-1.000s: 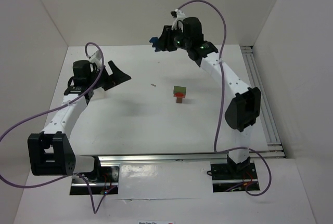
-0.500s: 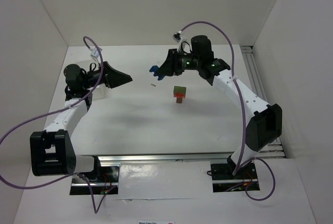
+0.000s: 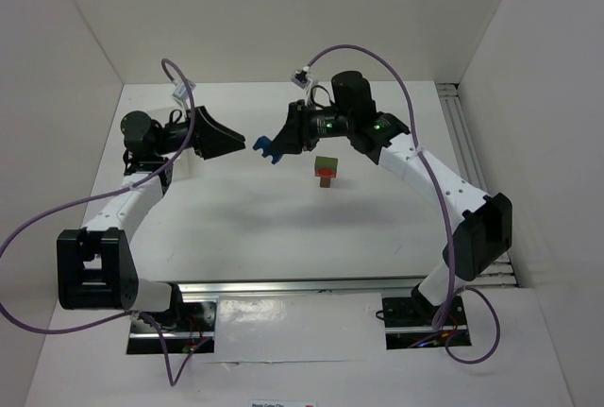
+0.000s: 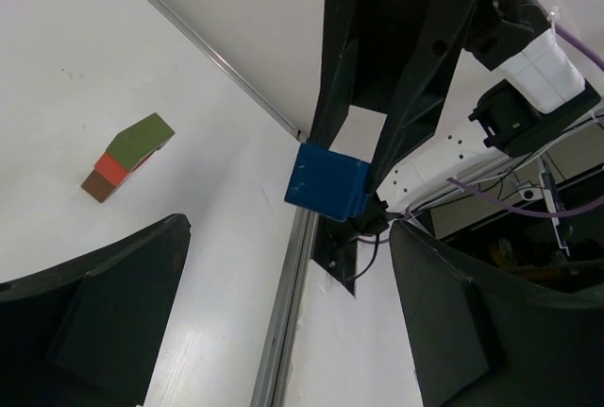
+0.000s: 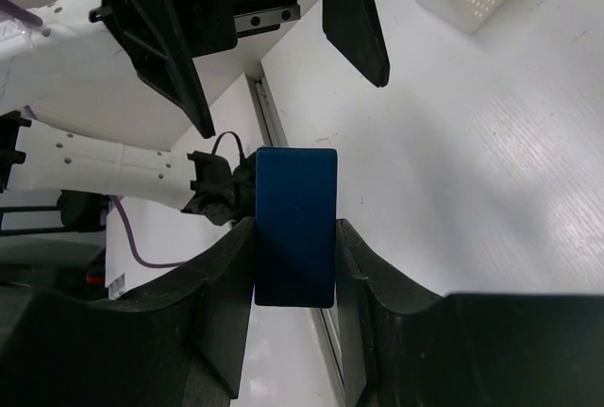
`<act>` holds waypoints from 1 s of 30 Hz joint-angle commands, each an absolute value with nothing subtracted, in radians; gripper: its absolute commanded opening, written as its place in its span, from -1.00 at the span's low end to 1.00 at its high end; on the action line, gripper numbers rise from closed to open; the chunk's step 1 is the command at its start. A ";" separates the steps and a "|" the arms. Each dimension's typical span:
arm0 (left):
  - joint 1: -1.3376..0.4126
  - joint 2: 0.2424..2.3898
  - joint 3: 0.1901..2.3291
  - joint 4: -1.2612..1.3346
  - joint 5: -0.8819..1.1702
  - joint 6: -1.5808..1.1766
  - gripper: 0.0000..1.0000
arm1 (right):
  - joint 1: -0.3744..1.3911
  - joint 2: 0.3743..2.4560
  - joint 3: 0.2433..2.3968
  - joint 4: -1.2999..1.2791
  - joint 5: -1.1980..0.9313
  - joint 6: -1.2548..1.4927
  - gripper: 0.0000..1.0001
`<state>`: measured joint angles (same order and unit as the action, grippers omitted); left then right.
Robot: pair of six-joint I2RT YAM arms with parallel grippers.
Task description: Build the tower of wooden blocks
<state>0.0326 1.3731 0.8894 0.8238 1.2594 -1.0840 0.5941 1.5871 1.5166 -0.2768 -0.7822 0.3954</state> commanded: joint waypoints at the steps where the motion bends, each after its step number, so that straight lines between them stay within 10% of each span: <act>1: 0.021 1.376 0.881 0.988 1.301 -1.138 1.00 | 0.614 1.574 1.523 -0.225 -0.816 0.393 -0.33; 30: -0.060 1.384 0.865 1.163 1.391 -1.214 0.65 | 0.641 1.623 1.537 -0.222 -0.841 0.393 -0.23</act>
<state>-0.0505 1.3880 0.8639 1.0966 1.3518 -1.2320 0.6327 1.6283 1.5173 -0.2661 -0.8375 0.3965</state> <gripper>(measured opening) 0.815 0.424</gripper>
